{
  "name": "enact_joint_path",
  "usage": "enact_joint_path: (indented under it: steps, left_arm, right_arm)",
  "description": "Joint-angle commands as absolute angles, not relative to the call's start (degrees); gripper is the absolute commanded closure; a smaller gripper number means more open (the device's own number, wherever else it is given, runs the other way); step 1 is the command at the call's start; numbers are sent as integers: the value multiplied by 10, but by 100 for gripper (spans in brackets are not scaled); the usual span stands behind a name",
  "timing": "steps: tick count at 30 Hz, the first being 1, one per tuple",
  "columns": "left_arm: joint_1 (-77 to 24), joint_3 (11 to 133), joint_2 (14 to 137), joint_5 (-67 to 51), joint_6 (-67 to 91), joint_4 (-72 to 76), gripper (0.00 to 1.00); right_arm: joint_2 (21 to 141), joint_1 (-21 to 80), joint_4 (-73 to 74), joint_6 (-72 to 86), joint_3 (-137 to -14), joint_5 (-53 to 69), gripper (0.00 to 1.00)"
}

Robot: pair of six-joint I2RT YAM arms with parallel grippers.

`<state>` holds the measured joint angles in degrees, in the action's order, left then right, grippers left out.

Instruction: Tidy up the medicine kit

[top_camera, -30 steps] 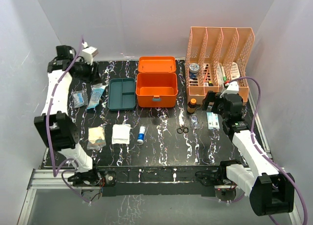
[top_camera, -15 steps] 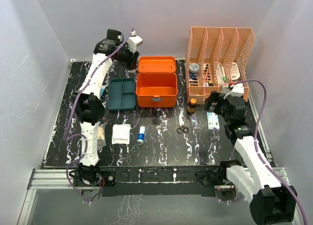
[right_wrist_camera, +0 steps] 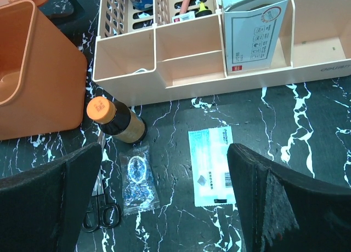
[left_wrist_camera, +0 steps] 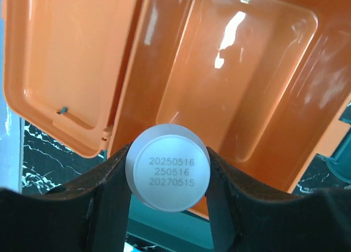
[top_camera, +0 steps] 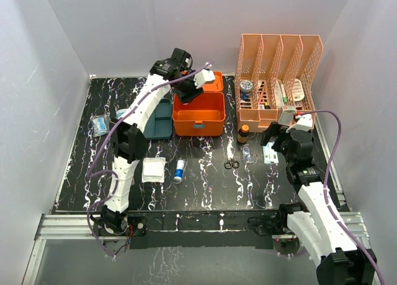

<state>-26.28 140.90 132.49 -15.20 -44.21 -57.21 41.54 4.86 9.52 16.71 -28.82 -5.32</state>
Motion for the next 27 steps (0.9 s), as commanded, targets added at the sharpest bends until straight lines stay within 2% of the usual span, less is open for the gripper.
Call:
enact_joint_path:
  steps: [1, 17, 27]
  left_arm:
    - [-294, 1424, 1324, -84, -532, -637, 100]
    - [-341, 1428, 1389, 73, -620, -701, 100]
    - [-345, 1427, 1397, 103, -645, -703, 100]
  right_arm:
    - [394, 51, 86, 174, -291, -66, 2]
    - [315, 51, 131, 211, -266, -89, 2]
    - [304, 51, 136, 218, -265, -94, 2]
